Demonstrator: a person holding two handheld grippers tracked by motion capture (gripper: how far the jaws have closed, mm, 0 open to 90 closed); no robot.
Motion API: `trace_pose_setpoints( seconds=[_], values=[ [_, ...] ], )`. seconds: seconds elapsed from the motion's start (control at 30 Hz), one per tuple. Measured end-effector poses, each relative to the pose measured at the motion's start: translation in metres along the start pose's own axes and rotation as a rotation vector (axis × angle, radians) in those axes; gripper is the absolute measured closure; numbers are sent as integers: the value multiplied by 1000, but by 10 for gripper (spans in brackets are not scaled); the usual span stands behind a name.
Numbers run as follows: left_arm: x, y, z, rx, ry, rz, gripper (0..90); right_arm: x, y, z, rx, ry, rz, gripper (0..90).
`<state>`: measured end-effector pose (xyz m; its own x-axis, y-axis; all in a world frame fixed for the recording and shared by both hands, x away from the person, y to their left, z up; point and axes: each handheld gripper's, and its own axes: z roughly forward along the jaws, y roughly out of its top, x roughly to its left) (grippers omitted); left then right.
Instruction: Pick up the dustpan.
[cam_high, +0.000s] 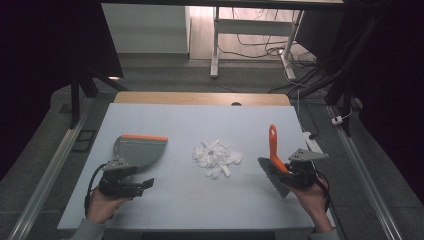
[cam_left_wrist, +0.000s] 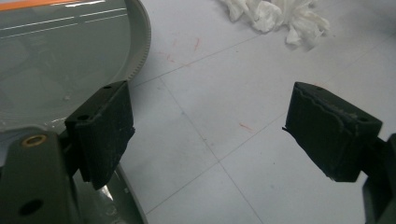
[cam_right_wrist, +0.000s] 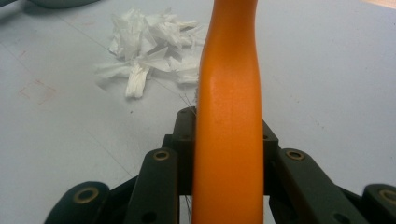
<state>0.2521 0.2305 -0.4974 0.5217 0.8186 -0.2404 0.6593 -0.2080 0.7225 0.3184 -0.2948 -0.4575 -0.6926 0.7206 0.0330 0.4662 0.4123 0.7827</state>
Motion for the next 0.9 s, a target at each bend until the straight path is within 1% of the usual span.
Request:
trace_pose_setpoints(
  seconds=[0.17,0.4,0.47,0.63,0.77,0.83,0.9],
  values=[
    [0,1,-1,-4,0,1,164,1,1,-2,-11,1,-1,704],
    [-1,2,-3,-6,-1,14,167,2,2,-2,-9,0,-2,704],
    [-2,3,-3,3,0,23,174,3,2,-3,-14,0,-3,704],
    [-4,5,-4,0,-5,29,175,3,2,-3,-16,0,-2,704],
    [-4,6,-7,-4,-1,36,176,3,2,-4,-18,-7,5,704],
    [-5,7,-9,-7,-4,32,178,2,1,-5,-20,-6,11,704],
    [-6,8,-10,-6,3,32,177,1,1,-7,-23,-10,12,704]
  ],
)
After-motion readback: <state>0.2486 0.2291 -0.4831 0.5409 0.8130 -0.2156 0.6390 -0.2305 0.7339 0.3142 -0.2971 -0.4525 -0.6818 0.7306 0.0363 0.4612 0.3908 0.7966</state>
